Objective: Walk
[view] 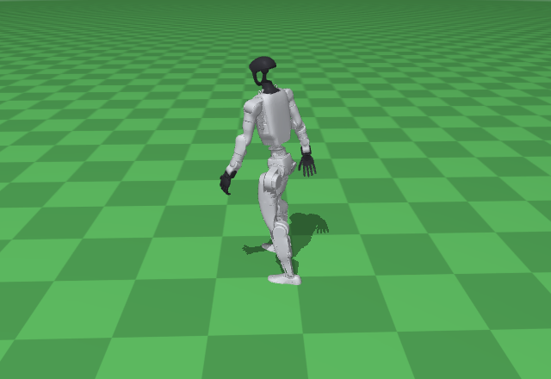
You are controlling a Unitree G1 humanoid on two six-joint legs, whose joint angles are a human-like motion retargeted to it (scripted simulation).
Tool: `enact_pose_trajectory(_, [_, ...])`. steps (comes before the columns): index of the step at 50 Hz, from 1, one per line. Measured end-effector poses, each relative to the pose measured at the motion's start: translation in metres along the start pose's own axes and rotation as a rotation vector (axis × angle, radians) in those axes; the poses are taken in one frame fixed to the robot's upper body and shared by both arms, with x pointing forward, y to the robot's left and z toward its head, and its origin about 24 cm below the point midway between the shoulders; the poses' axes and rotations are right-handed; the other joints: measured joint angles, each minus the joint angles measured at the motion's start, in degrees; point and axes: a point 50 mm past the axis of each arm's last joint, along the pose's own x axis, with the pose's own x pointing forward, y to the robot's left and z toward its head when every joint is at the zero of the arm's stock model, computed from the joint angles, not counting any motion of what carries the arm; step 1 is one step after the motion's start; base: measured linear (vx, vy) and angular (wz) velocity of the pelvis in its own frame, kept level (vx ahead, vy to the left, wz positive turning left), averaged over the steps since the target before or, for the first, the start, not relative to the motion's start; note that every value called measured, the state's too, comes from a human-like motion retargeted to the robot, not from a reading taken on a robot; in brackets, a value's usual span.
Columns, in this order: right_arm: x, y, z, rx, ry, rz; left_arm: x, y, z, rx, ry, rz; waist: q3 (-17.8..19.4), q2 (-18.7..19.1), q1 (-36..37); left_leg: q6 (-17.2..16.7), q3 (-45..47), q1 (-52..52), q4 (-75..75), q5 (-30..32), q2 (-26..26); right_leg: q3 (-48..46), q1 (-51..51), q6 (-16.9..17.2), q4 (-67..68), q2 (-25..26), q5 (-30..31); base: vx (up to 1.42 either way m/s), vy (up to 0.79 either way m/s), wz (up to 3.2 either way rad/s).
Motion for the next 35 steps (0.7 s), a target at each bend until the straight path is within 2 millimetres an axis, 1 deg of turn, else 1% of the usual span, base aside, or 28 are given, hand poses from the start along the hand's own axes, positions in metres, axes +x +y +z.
enact_pose_trajectory(2, [0.000,-0.002,-0.001,0.004,0.014,0.002,0.003,0.007,0.019,0.004,-0.066,0.015,0.52,-0.71,0.16,-3.48,0.66,2.50,0.45,-1.06,1.63,-0.09,-2.60,0.00,-7.79,1.65,-0.74,0.63,-0.51,-0.36])
enact_pose_trajectory(4, [0.000,-0.001,-0.001,0.014,0.019,0.003,0.004,0.010,0.029,0.014,-0.104,0.018,0.44,-0.30,0.17,-6.33,0.89,4.35,1.31,-1.61,2.88,-0.65,-4.15,0.00,-12.98,3.63,-1.83,0.80,-0.33,-0.15])
enact_pose_trajectory(5, [0.000,0.000,-0.001,0.020,0.019,0.004,0.004,0.011,0.032,0.021,-0.113,0.018,0.24,0.17,0.28,-7.76,0.85,5.04,1.97,-1.59,3.63,-0.32,-4.43,0.00,-14.40,4.70,-2.67,0.73,-0.10,0.09])
enact_pose_trajectory(7, [0.000,0.001,0.000,0.035,0.016,0.009,0.005,0.006,0.031,0.036,-0.108,-0.003,-0.13,0.69,-0.67,-9.68,-0.69,6.56,4.04,-0.25,2.64,-1.79,-3.28,0.00,-12.61,3.69,-0.54,0.85,0.12,0.49])
enact_pose_trajectory(8, [0.001,0.003,0.000,0.038,0.015,0.013,0.004,0.002,0.027,0.042,-0.094,-0.015,-0.45,0.83,-1.36,-10.61,-1.53,7.30,5.34,1.28,1.98,-2.18,-2.49,0.00,-11.15,3.03,-0.12,1.02,0.09,0.74])
enact_pose_trajectory(10, [0.002,0.008,0.004,0.040,0.007,0.021,0.002,-0.006,0.012,0.054,-0.052,-0.043,-1.30,0.88,-2.67,-12.75,-4.00,7.98,8.79,6.52,0.52,-4.25,-1.59,0.00,-10.19,2.40,3.62,0.95,0.01,0.81])
enact_pose_trajectory(12, [0.003,0.010,0.011,0.046,-0.011,0.025,-0.001,-0.018,-0.008,0.062,0.010,-0.077,-2.56,0.07,-3.53,-12.86,-3.63,7.07,13.51,17.00,-2.91,0.97,-0.74,0.00,-8.28,1.08,3.91,0.85,0.16,0.97])
enact_pose_trajectory(13, [0.004,0.009,0.018,0.050,-0.028,0.021,-0.003,-0.024,-0.017,0.063,0.040,-0.089,-2.70,-0.65,-4.21,-12.86,-3.19,5.23,17.29,23.88,-4.96,-0.34,-0.49,0.00,-7.49,-1.25,3.88,0.74,0.18,1.19])
enact_pose_trajectory(15, [0.006,0.002,0.040,0.039,-0.081,-0.001,-0.008,-0.034,-0.035,0.050,0.101,-0.098,-1.99,-3.00,-6.04,-12.86,1.75,0.07,27.73,34.45,-7.71,-0.93,0.87,0.00,-6.03,-6.24,3.09,0.52,0.15,1.09])
enact_pose_trajectory(17, [0.007,0.000,0.062,0.004,-0.141,-0.011,-0.018,-0.041,-0.062,0.033,0.189,-0.109,-1.99,-5.17,-5.22,-12.86,7.29,-3.82,38.82,38.37,-4.18,-3.15,4.54,-0.01,-6.25,-7.65,0.89,0.66,-0.18,0.14])
enact_pose_trajectory(18, [0.007,0.000,0.072,-0.017,-0.170,-0.012,-0.024,-0.044,-0.076,0.027,0.236,-0.117,-1.97,-5.57,-4.69,-12.86,8.56,-5.00,42.57,39.75,-2.50,-4.48,6.62,-0.03,-6.48,-7.34,-0.27,0.91,-0.30,-0.07])
enact_pose_trajectory(19, [0.007,-0.001,0.084,-0.041,-0.202,-0.015,-0.031,-0.047,-0.090,0.022,0.278,-0.122,-1.74,-5.65,-4.30,-12.86,9.13,-6.03,45.30,37.78,-0.86,-5.36,8.51,-0.17,-6.65,-6.55,-1.26,0.92,-0.28,-0.02])
enact_pose_trajectory(20, [0.006,-0.002,0.096,-0.067,-0.235,-0.020,-0.038,-0.050,-0.103,0.017,0.319,-0.126,-1.41,-5.59,-3.98,-12.86,9.35,-6.98,47.51,34.15,0.75,-6.01,10.32,-0.38,-6.80,-5.54,-2.18,0.75,-0.19,-0.05])
enact_pose_trajectory(21, [0.005,-0.006,0.110,-0.091,-0.272,-0.034,-0.045,-0.053,-0.115,0.010,0.352,-0.127,-1.06,-5.80,-3.31,-12.86,9.14,-8.72,48.16,31.31,1.09,-6.31,11.56,-0.61,-7.10,-5.17,-2.70,0.68,-0.12,-0.14])
enact_pose_trajectory(22, [0.003,-0.009,0.123,-0.113,-0.309,-0.049,-0.052,-0.057,-0.126,0.002,0.385,-0.130,-0.69,-5.97,-2.61,-12.86,8.44,-10.63,48.29,28.88,0.77,-6.55,12.73,-0.89,-7.41,-4.83,-3.15,0.68,-0.05,-0.29])
enact_pose_trajectory(23, [0.001,-0.014,0.135,-0.132,-0.347,-0.069,-0.059,-0.061,-0.137,-0.007,0.418,-0.134,-0.28,-6.07,-1.89,-12.86,6.74,-12.89,47.38,27.23,-0.85,-6.62,13.76,-1.25,-7.73,-4.56,-3.45,0.66,-0.03,-0.44])
enact_pose_trajectory(25, [-0.004,-0.020,0.159,-0.160,-0.422,-0.103,-0.077,-0.067,-0.161,-0.026,0.496,-0.143,0.63,-5.91,0.15,-12.76,3.55,-16.57,43.90,23.47,-2.62,-6.26,16.11,-2.74,-8.31,-2.71,-4.22,0.54,-0.04,-0.62])
enact_pose_trajectory(27, [-0.010,-0.024,0.178,-0.166,-0.492,-0.129,-0.096,-0.072,-0.183,-0.033,0.576,-0.160,0.88,-5.30,1.32,-8.92,3.42,-19.51,37.86,20.54,-1.63,-6.71,17.99,-4.28,-8.63,-1.11,-5.25,0.58,-0.01,-0.40])
enact_pose_trajectory(30, [-0.018,-0.029,0.200,-0.167,-0.577,-0.151,-0.122,-0.077,-0.209,-0.027,0.686,-0.181,1.27,-4.31,2.82,-0.10,2.81,-22.14,25.08,18.75,-0.40,-6.27,20.33,-7.44,-8.17,1.24,-7.28,0.67,0.03,-0.20])
enact_pose_trajectory(33, [-0.023,-0.035,0.211,-0.163,-0.616,-0.170,-0.141,-0.080,-0.226,-0.031,0.772,-0.192,1.79,-3.38,2.59,7.98,-1.59,-23.22,10.49,16.99,-1.42,-6.52,23.22,-10.67,-7.94,3.46,-9.98,0.62,0.06,0.26])
enact_pose_trajectory(35, [-0.023,-0.036,0.210,-0.159,-0.613,-0.175,-0.151,-0.082,-0.233,-0.049,0.814,-0.191,1.27,-3.65,2.04,13.38,-4.29,-23.67,0.33,17.56,-3.06,-6.99,24.97,-11.96,-8.04,3.73,-11.74,0.71,0.06,0.41])
